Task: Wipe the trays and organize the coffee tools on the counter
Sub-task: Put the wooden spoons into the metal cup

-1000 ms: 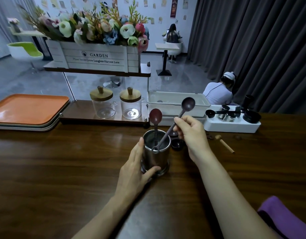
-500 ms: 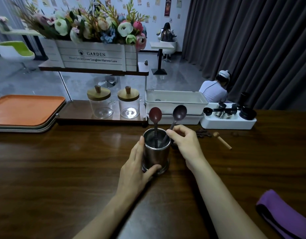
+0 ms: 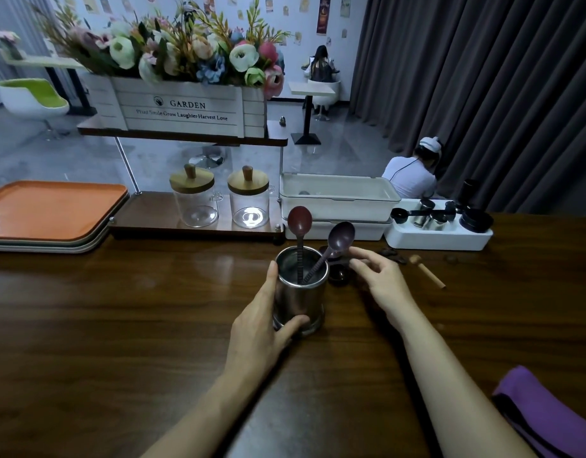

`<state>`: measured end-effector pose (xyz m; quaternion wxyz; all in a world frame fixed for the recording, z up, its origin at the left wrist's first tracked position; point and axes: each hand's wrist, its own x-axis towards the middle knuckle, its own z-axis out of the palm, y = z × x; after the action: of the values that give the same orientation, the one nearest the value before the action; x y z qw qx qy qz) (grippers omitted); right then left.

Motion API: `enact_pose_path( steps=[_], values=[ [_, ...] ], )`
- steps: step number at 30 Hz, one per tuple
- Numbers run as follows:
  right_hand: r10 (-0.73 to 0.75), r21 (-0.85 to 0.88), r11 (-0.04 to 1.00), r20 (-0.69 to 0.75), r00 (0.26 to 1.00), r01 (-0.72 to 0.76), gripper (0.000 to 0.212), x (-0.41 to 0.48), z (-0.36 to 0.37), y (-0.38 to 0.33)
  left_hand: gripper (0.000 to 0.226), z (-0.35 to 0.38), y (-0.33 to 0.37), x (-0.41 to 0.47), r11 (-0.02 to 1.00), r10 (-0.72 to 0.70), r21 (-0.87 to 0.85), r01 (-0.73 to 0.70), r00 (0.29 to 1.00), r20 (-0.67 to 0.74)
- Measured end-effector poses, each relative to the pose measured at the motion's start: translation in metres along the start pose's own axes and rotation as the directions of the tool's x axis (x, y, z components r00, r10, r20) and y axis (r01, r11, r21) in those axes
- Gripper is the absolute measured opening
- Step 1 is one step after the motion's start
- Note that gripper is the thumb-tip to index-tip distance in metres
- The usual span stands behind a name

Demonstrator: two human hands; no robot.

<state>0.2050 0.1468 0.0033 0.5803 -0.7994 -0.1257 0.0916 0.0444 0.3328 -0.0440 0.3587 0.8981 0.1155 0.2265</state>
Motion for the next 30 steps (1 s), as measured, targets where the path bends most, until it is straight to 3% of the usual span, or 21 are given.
enact_pose_path(
  steps=[5, 13, 16, 21, 27, 30],
  values=[
    [0.041, -0.443, 0.896, 0.027, 0.999, -0.024, 0.043, 0.044, -0.014, 0.021, 0.123, 0.001, 0.000, 0.001, 1.000, -0.031, 0.000, 0.031, 0.998, -0.060],
    [0.114, -0.674, 0.733, -0.010, 0.993, -0.091, 0.042, 0.084, -0.009, 0.028, 0.124, 0.002, 0.001, 0.003, 0.998, -0.060, 0.022, 0.063, 0.994, -0.087],
    [0.177, -0.717, 0.689, 0.027, 0.984, -0.104, 0.041, 0.095, -0.009, 0.026, 0.123, 0.002, 0.001, 0.003, 0.997, -0.072, 0.018, 0.074, 0.992, -0.099],
    [0.146, -0.695, 0.716, 0.060, 0.987, -0.064, 0.010, 0.103, -0.013, 0.022, 0.123, 0.003, -0.001, 0.003, 0.997, -0.074, 0.022, 0.076, 0.992, -0.099],
    [0.136, -0.675, 0.738, 0.150, 0.979, 0.001, 0.015, 0.103, -0.021, 0.018, 0.125, 0.004, 0.001, 0.003, 0.996, -0.082, 0.039, 0.086, 0.993, -0.088],
    [0.052, -0.624, 0.780, 0.129, 0.990, 0.040, 0.016, 0.098, -0.022, 0.014, 0.124, 0.004, 0.000, 0.003, 0.996, -0.083, 0.030, 0.087, 0.991, -0.106]
  ],
)
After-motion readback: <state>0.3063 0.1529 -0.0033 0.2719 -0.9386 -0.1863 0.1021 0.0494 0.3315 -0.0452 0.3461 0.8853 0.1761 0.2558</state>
